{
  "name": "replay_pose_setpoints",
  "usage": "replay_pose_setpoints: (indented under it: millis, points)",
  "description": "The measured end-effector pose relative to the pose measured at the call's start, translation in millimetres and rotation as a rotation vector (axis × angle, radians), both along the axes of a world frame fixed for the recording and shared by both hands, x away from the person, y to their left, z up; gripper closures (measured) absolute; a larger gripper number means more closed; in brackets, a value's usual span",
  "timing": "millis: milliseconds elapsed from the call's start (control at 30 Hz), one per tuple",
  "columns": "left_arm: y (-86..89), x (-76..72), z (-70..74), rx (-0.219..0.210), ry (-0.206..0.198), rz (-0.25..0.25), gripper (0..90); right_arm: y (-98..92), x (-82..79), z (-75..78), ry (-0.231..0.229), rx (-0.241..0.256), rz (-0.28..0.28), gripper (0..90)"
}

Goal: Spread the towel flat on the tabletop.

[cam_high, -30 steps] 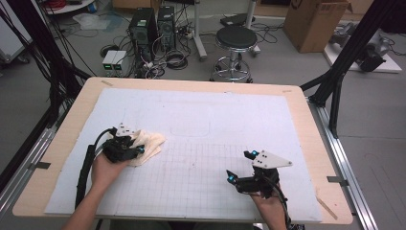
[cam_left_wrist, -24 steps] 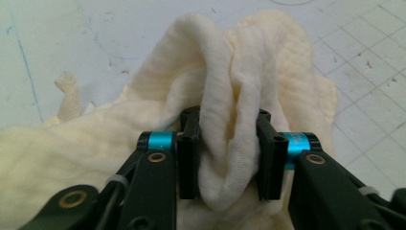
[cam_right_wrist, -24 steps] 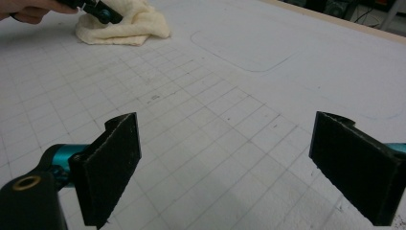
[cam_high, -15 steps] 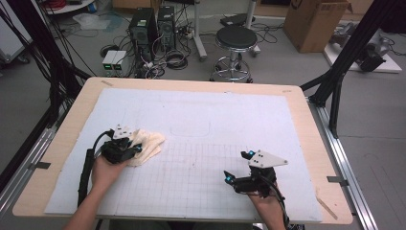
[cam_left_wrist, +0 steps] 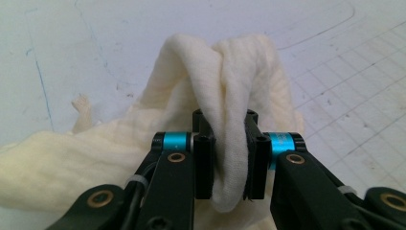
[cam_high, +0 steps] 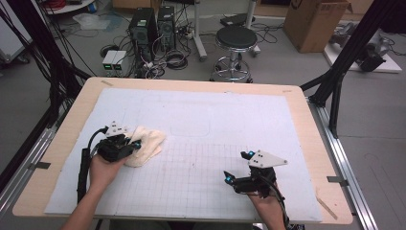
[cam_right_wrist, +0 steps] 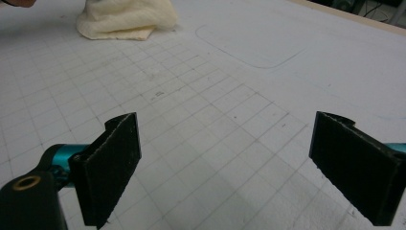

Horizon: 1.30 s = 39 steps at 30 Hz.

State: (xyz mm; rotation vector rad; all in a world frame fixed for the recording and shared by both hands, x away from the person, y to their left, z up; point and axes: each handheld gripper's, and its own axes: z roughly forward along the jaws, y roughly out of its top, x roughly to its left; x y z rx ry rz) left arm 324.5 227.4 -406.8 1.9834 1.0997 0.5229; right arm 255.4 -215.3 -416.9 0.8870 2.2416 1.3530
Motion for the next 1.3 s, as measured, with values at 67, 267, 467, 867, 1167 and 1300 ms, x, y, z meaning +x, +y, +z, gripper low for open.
replay_pose_setpoints:
  millis: [67, 267, 467, 867, 1167, 1300]
  points:
    - [-2.0, -1.9, 4.3, -0.012, -0.008, -0.008, 78.2, 0.0, -0.1, 0.1, -0.001, -0.002, -0.002, 9.9]
    - [-11.7, -8.2, 19.7, -0.036, -0.027, -0.055, 78.2, 0.4, -0.1, 0.0, 0.001, -0.001, 0.000, 9.9]
    - [-28.3, -15.8, 36.4, -0.076, -0.044, -0.112, 78.2, -0.1, 0.3, 0.6, -0.007, -0.001, 0.000, 9.9]
    - [-89.2, -34.9, 62.3, -0.155, -0.066, -0.294, 78.1, -4.0, -1.9, 4.1, -0.031, 0.011, -0.019, 9.9]
    - [-143.3, -26.5, 46.9, -0.160, -0.013, -0.382, 77.7, -8.8, -5.6, 7.8, -0.054, 0.018, -0.041, 9.9]
    - [-161.8, -12.2, 28.4, -0.163, 0.030, -0.384, 77.6, -9.2, -5.7, 7.7, -0.046, 0.023, -0.046, 9.9]
